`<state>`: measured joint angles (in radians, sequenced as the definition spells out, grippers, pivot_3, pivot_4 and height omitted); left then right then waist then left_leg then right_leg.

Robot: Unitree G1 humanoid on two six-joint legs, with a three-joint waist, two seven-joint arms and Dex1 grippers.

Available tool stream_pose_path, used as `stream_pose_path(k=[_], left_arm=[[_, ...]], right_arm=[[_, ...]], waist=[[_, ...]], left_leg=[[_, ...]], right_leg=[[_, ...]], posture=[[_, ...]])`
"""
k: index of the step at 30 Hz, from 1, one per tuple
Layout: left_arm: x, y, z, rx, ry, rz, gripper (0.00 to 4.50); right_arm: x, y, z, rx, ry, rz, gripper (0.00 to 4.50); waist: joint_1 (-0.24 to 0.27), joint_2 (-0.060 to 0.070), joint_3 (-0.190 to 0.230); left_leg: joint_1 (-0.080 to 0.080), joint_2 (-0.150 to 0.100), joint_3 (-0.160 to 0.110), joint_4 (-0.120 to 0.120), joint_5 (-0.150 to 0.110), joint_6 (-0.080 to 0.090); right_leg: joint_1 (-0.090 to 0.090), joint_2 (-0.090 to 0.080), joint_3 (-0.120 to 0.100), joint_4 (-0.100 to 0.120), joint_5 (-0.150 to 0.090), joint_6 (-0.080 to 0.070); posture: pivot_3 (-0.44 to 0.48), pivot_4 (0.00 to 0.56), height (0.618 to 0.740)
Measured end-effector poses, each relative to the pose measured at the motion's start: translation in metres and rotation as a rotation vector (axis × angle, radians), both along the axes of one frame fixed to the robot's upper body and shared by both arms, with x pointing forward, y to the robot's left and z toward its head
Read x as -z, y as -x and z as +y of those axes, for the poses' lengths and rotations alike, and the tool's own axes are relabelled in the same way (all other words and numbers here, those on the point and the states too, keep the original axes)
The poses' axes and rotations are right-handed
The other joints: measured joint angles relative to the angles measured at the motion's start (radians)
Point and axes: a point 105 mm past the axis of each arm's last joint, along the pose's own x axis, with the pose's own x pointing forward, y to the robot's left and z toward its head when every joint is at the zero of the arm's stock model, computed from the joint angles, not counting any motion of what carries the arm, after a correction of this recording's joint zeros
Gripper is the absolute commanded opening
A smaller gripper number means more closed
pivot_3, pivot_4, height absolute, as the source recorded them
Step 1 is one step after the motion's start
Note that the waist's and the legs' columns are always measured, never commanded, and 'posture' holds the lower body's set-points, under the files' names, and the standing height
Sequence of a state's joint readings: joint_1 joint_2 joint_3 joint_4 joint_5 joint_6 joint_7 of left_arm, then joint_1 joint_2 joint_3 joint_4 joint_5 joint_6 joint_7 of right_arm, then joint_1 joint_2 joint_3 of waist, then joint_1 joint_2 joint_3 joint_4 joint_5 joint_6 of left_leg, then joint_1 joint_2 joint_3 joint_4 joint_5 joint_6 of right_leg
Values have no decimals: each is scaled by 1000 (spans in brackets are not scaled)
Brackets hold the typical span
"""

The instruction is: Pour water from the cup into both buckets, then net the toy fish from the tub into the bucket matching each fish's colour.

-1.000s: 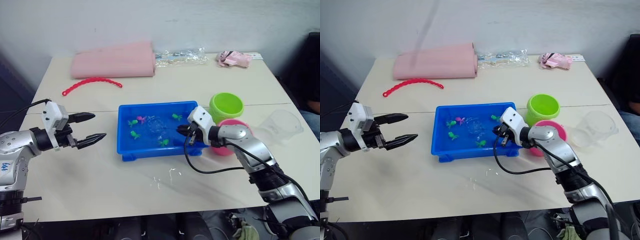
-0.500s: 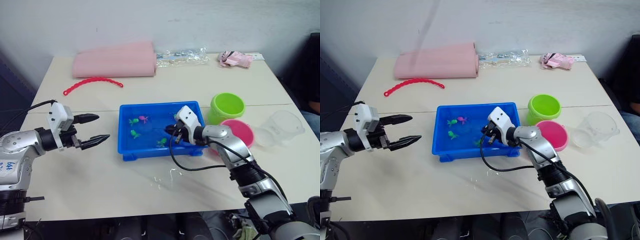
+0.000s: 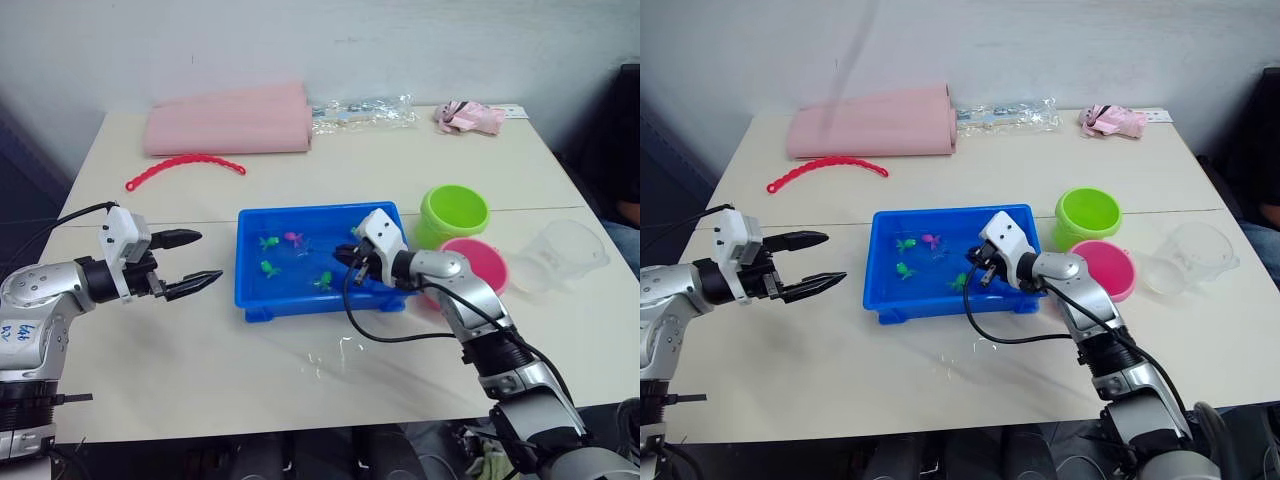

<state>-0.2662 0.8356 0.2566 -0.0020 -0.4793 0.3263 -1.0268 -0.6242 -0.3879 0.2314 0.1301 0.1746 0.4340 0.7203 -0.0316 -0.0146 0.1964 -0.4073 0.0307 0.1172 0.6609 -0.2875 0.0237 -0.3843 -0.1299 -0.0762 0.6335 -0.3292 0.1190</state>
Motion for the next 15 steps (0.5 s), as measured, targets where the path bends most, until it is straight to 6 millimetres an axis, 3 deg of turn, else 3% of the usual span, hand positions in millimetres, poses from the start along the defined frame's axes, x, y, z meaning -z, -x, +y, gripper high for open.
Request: stream_pose_path(k=[15], left_arm=[[1, -6, -8, 41, 12, -6, 4457]], right_arm=[[-12, 22, -16, 6, -149, 1, 0]], waist=[[2, 0, 0]], left_leg=[[-2, 0, 6, 0, 0, 0]], right_leg=[[-7, -1, 0, 5, 0, 0]], posture=[[0, 150, 740]])
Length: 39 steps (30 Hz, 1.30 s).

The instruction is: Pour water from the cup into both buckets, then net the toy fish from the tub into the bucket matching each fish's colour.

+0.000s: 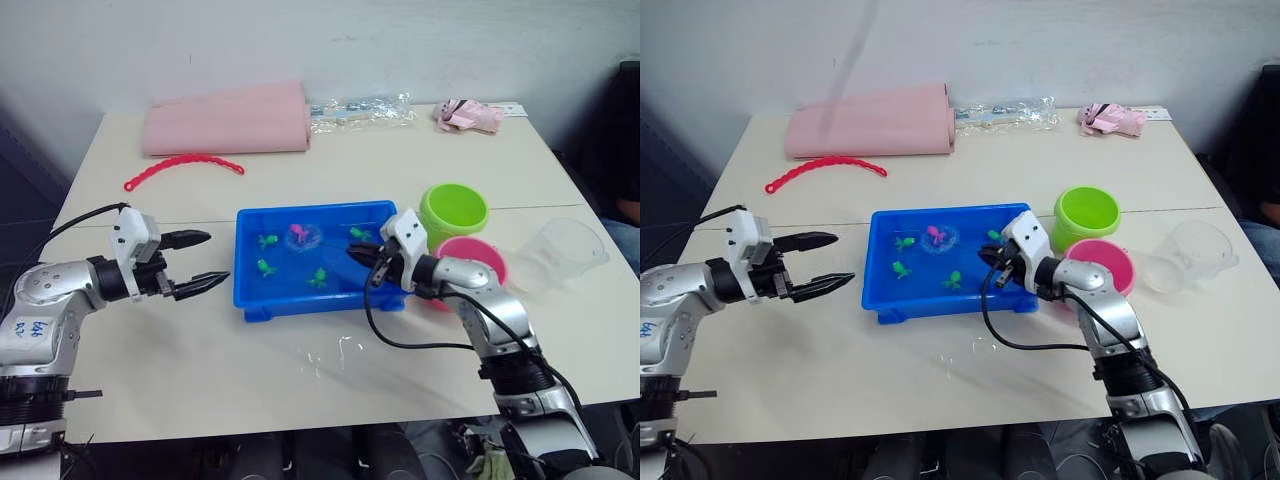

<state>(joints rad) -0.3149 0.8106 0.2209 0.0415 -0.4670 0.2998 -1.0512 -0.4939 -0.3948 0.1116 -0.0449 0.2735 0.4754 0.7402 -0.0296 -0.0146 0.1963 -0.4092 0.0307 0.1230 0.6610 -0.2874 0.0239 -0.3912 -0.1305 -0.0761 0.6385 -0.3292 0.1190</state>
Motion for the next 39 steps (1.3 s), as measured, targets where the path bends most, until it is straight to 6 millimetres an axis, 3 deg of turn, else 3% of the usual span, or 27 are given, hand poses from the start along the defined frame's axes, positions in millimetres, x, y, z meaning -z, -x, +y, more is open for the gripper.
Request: stream_pose_path(k=[6, 11, 19, 22, 24, 27, 33, 39], left_arm=[[-4, -3, -8, 49, 10, -17, 4457], [-7, -4, -20, 115, 16, -22, 4457], [-18, -14, -75, 298, 85, -45, 4457], [-16, -14, -78, 309, 89, -36, 4457], [-16, -14, -95, 368, 110, -32, 4457], [-14, -12, -116, 438, 141, -21, 4457], [-11, -10, -131, 479, 175, -10, 4457], [-6, -12, -131, 480, 180, 15, 4457]], right_arm=[[-6, 19, -15, -29, 2, -31, 0], [-16, 39, -38, -10, 28, -94, 0], [-37, 95, -101, 155, -7, -191, 0], [-39, 98, -104, 165, -5, -197, 0], [-42, 111, -122, 226, -9, -203, 0], [-50, 132, -160, 382, 40, -237, 0], [-42, 153, -187, 494, 164, -237, 0], [-33, 155, -213, 568, 392, -330, 0]], waist=[[2, 0, 0], [4, 0, 0], [31, -1, -1], [27, -2, -1], [31, -2, -1], [35, -2, -1], [32, -2, -1], [30, -2, -1]], left_leg=[[0, 0, 0, 0, 0, 0], [-1, 0, 0, 0, 0, 0], [0, -1, 0, 2, 0, 2], [1, -1, 1, 2, 0, 2], [2, -1, 0, 2, 1, 2], [4, -1, 0, 3, 1, 2], [5, -1, -1, 3, 0, 2], [6, -1, -1, 3, 1, 2]], right_leg=[[0, 0, 0, 0, 0, 0], [0, 0, 0, -1, 0, 0], [2, 1, 0, -1, 1, 1], [2, 1, 1, -1, 1, 1], [3, 2, 1, -1, 1, 1], [6, 1, 1, -3, 1, 1], [7, 1, 0, -4, 1, 1], [8, 1, 0, -5, 1, 1]], posture=[[0, 150, 740], [0, 150, 740], [0, 150, 740], [0, 150, 740], [0, 150, 740], [0, 150, 740], [0, 150, 740], [0, 150, 740]])
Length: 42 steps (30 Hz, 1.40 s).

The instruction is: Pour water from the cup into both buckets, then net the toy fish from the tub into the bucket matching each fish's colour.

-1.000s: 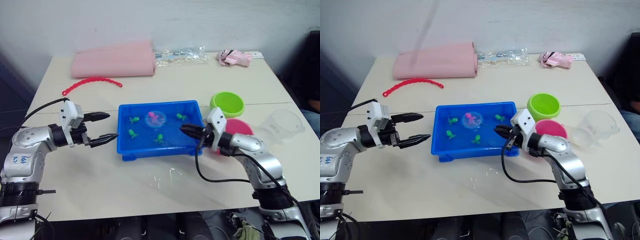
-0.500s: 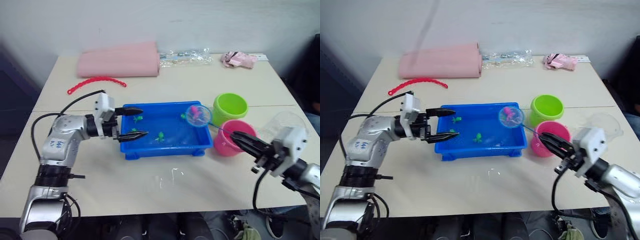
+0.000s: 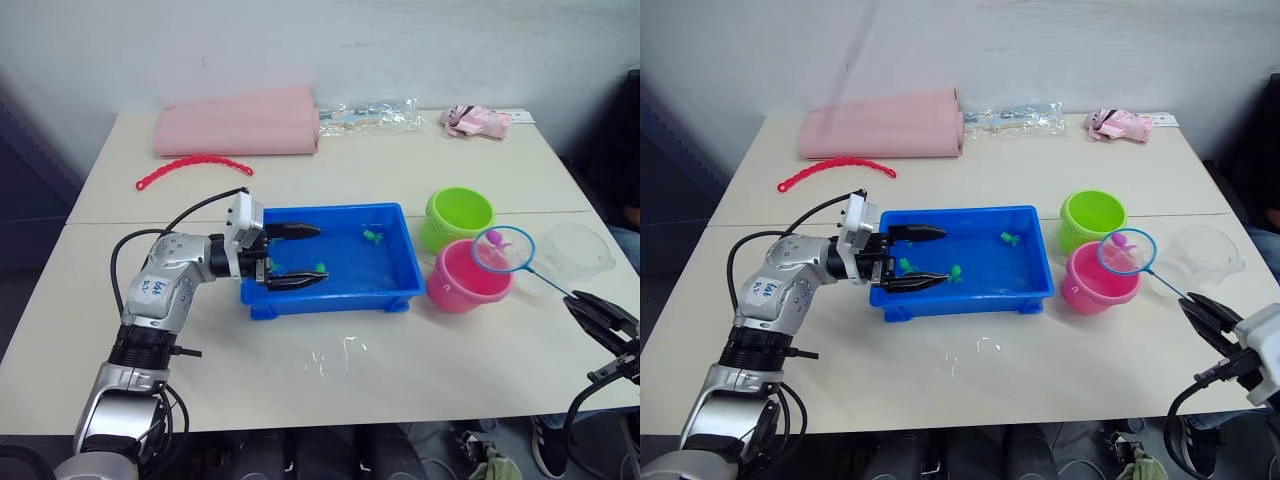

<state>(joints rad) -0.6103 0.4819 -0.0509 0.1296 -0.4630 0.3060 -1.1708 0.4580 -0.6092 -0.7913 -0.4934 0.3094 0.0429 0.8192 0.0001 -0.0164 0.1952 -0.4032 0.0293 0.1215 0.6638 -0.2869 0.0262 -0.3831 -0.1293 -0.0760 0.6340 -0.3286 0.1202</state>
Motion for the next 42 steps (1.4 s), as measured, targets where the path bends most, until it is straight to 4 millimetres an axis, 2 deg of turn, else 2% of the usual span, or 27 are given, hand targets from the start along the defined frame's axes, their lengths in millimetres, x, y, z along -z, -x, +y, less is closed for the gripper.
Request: stream_pose_path(k=[6, 8, 14, 18, 23, 27, 28, 30, 31, 32, 33, 34, 36, 38, 40, 42], left_arm=[[0, 0, 0, 2, -1, -1, 4457], [0, 0, 0, 0, -1, -2, 4457], [1, -1, 2, -17, 2, 1, 4457], [7, 1, 3, -30, 12, 20, 4457], [2, 2, 3, -28, 16, 0, 4457], [1, 2, 3, -30, 18, -4, 4457], [0, 1, 7, -45, 24, -8, 4457], [-1, 1, 8, -51, 24, -9, 4457], [-1, 0, 11, -67, 26, -10, 4457], [-1, 0, 14, -77, 25, -10, 4457], [0, 0, 15, -79, 24, -9, 4457], [1, 0, 19, -91, 20, -6, 4457], [2, 0, 21, -99, 18, -3, 4457], [3, -2, 31, -139, 11, 1, 4457], [3, -3, 43, -184, 1, -4, 4457], [3, -2, 52, -218, -5, -9, 4457]], right_arm=[[11, -7, -11, -29, 268, -14, 0], [13, -10, -12, -74, 423, -15, 0], [4, -17, -5, -137, 726, -143, 0], [-2, -22, -1, -140, 804, -211, 0], [-3, -22, 0, -155, 811, -204, 0], [-9, -22, -2, -120, 684, -211, 0], [-17, -24, 5, -109, 509, -233, 0], [-21, -26, 9, -107, 392, -234, 0], [-25, -29, 24, -139, 160, -217, 0], [-27, -31, 39, -194, 10, -173, 0], [-27, -32, 43, -208, -21, -159, 0], [-28, -34, 56, -258, -117, -106, 0], [-29, -36, 62, -278, -151, -82, 0], [-32, -46, 78, -317, -259, 3, 0], [-32, -65, 96, -310, -350, 114, 0], [-20, -76, 106, -267, -446, 240, 0]], waist=[[-1, 0, 0], [-1, 0, 0], [-1, 0, 0], [-1, 0, 0], [0, 0, 0], [-1, 0, 0], [-1, 0, 0], [-4, 0, 0], [-6, 1, 0], [-7, 1, 0], [-7, 1, 0], [-5, 1, 0], [-4, 1, 0], [-4, 1, 0], [-3, 0, -1], [5, 0, -1]], left_leg=[[0, 0, 0, 0, 0, 0], [0, -1, 0, 0, 0, 0], [1, 0, -1, 0, 0, -1], [1, 0, -2, 0, 1, -1], [1, 0, -4, 0, 1, -1], [1, 0, -4, 0, 1, -1], [2, 0, -4, 0, 1, -1], [2, 1, -5, 0, 1, -1], [2, 2, -5, 0, 1, -1], [3, 2, -5, 0, 1, -1], [3, 2, -5, 0, 1, -1], [3, 2, -6, 0, 0, -1], [3, 1, -6, 0, 0, 0], [2, 2, -6, 1, 0, 1], [0, 1, -8, 1, 0, 1], [-3, 1, -12, 1, 0, 0]], right_leg=[[1, 0, 0, -1, 0, 0], [1, 0, 0, -1, 0, 0], [2, 0, -1, -2, 0, 0], [3, 0, -1, -3, 0, 0], [6, 0, -3, -5, 0, 1], [7, 0, -3, -5, 0, 1], [7, 0, -4, -5, 0, 1], [7, 0, -4, -5, 0, 1], [7, 0, -3, -4, 0, 1], [7, -2, -3, -4, 0, 0], [7, -2, -3, -4, 0, 0], [7, -2, -3, -4, 0, 0], [7, -2, -3, -4, 0, 0], [7, -4, -3, -5, 1, 0], [6, -5, -3, -6, 1, -1], [6, -5, -3, -7, 1, -1]], posture=[[0, 150, 740], [0, 150, 740], [0, 150, 740], [0, 150, 740], [0, 150, 740], [0, 150, 740], [0, 150, 740], [0, 150, 740], [0, 150, 740], [0, 150, 740], [0, 150, 740], [0, 150, 740], [0, 150, 740], [0, 150, 740], [0, 150, 740], [0, 150, 740]])
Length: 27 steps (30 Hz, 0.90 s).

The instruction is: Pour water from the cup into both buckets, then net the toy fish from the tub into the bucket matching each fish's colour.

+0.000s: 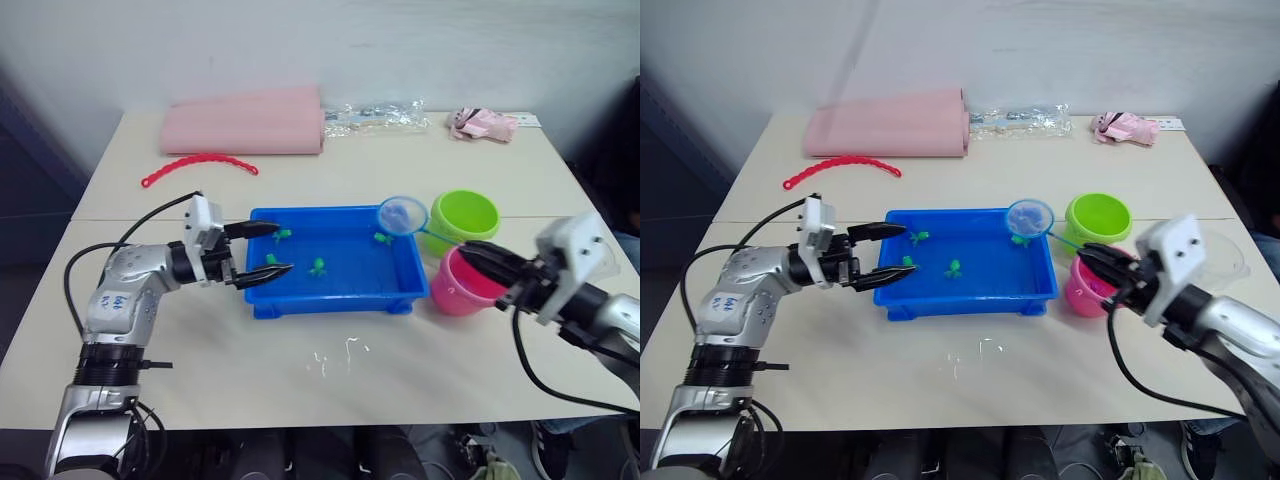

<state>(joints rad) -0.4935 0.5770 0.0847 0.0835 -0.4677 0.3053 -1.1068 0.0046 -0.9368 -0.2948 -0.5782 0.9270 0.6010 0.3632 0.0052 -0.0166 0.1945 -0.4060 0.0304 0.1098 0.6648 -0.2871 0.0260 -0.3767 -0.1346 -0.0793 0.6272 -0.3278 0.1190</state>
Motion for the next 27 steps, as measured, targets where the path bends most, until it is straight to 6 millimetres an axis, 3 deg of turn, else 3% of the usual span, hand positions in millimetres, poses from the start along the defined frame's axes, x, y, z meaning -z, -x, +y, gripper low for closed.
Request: stream_pose_path(k=[4, 8, 12, 18, 27], left_arm=[[-3, 4, 11, -49, -26, -26, 4457], [-6, 7, 19, -80, -50, -44, 4457], [-7, 7, 22, -101, -48, -50, 4457], [-12, 11, 17, -109, -52, -75, 4457], [-12, 12, 16, -122, -44, -65, 4457]], right_arm=[[9, -23, 24, 16, -26, 268, 0], [24, -30, 27, 58, 2, 455, 0], [31, -31, 29, 72, 30, 536, 0], [41, -51, 27, 187, 17, 542, 0], [42, -62, 31, 230, 13, 443, 0]], waist=[[-8, 0, 0], [-7, 0, 0], [-7, 0, 0], [-9, 0, 0], [-7, 0, 0]], left_leg=[[0, 0, 2, 0, 0, 1], [-1, 0, 2, -1, 0, 1], [-1, 0, 3, -1, -1, 2], [-1, 0, 6, -1, -1, 2], [-1, 0, 7, -1, -1, 3]], right_leg=[[0, 0, -1, 0, 0, 0], [0, 1, -1, 0, 0, 0], [-1, 2, -2, 0, 0, 0], [-3, 3, -3, 1, 1, 1], [-3, 3, -3, 1, 1, 2]], posture=[[0, 150, 740], [0, 150, 740], [0, 150, 740], [0, 150, 740], [0, 150, 740]])
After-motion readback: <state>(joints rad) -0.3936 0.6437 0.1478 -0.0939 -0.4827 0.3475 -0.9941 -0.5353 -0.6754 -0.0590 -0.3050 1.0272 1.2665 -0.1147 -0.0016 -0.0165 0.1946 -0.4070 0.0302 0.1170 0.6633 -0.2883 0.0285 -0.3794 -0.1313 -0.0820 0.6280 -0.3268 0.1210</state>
